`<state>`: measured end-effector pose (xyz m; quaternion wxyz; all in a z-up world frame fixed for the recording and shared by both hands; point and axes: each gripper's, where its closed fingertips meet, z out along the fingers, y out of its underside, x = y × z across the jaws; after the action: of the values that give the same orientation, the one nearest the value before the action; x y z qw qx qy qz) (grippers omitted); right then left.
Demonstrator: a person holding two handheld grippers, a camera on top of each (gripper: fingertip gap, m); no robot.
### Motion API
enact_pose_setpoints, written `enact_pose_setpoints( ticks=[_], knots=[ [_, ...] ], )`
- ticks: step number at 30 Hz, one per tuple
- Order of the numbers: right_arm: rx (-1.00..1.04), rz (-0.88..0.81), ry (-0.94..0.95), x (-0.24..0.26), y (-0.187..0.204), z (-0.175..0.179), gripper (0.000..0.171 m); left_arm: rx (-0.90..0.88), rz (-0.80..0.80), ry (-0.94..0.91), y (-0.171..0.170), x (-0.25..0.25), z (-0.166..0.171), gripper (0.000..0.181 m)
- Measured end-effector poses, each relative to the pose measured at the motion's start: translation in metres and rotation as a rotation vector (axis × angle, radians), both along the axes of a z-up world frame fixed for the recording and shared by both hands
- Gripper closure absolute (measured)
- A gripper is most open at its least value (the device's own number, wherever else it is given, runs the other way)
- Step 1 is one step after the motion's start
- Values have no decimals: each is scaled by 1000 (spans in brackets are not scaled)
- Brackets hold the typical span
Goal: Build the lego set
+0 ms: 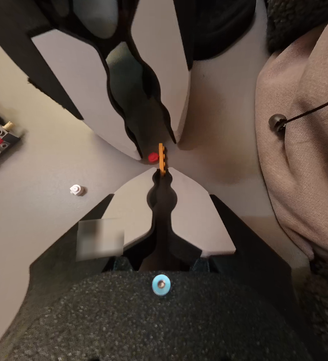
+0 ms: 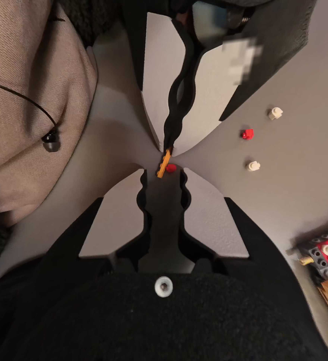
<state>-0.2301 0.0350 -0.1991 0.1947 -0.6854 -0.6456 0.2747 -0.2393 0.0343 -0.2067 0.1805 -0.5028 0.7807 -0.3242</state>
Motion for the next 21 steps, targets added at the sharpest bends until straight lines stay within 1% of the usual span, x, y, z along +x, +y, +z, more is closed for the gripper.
enact_pose_setpoints(
  ticks=[4,9,13,21],
  knots=[
    [45,-41,-40,-2,4,-5,142,4,9,0,0,1,0,176],
    [65,-76,-38,-4,5,-6,150,10,14,2,0,1,0,176],
    [82,-89,-42,-5,6,-6,153,14,17,4,0,1,0,176],
    [105,-85,-38,-6,6,-6,150,16,18,7,0,1,0,176]
  ],
)
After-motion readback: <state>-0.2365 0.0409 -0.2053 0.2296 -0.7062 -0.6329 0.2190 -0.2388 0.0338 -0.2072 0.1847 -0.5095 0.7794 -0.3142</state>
